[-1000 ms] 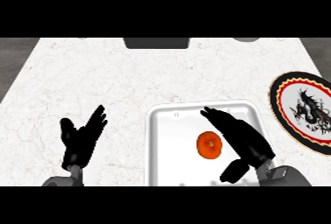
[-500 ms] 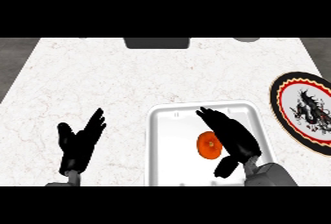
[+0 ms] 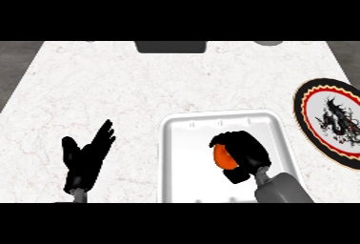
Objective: Pick the squash from the tray and place it in the plate
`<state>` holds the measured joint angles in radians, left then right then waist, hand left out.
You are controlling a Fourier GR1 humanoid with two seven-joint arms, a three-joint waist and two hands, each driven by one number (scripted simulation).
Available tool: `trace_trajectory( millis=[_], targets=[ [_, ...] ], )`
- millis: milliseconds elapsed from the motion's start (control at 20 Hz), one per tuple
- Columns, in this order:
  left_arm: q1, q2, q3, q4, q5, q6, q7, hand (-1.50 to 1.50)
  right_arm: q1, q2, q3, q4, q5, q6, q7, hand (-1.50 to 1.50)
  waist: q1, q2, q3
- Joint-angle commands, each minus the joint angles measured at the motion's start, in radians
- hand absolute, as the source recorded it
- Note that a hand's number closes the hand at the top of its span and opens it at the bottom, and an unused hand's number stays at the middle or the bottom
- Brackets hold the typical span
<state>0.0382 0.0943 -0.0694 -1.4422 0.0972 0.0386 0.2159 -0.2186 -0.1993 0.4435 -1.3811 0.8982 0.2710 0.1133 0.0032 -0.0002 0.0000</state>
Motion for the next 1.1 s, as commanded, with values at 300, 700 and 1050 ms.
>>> trace_trajectory(
  millis=[300,700,1050],
  targets=[
    [0.048,-0.010,0.016,-0.003,-0.010,-0.028,-0.033,0.00,0.021,0.030,-0.027,0.052,0.141,-0.095,-0.106,1.50,-0.001,0.000,0.000],
    [-0.010,-0.014,0.020,-0.008,-0.017,0.000,0.000,0.00,-0.099,0.175,-0.303,0.049,0.144,-0.381,0.202,1.50,-0.005,0.004,0.000],
    [-0.019,0.005,0.013,-0.005,-0.021,-0.021,0.011,0.00,-0.273,0.169,-0.537,0.093,0.384,-0.643,0.663,1.50,0.018,0.018,-0.006]
  ],
)
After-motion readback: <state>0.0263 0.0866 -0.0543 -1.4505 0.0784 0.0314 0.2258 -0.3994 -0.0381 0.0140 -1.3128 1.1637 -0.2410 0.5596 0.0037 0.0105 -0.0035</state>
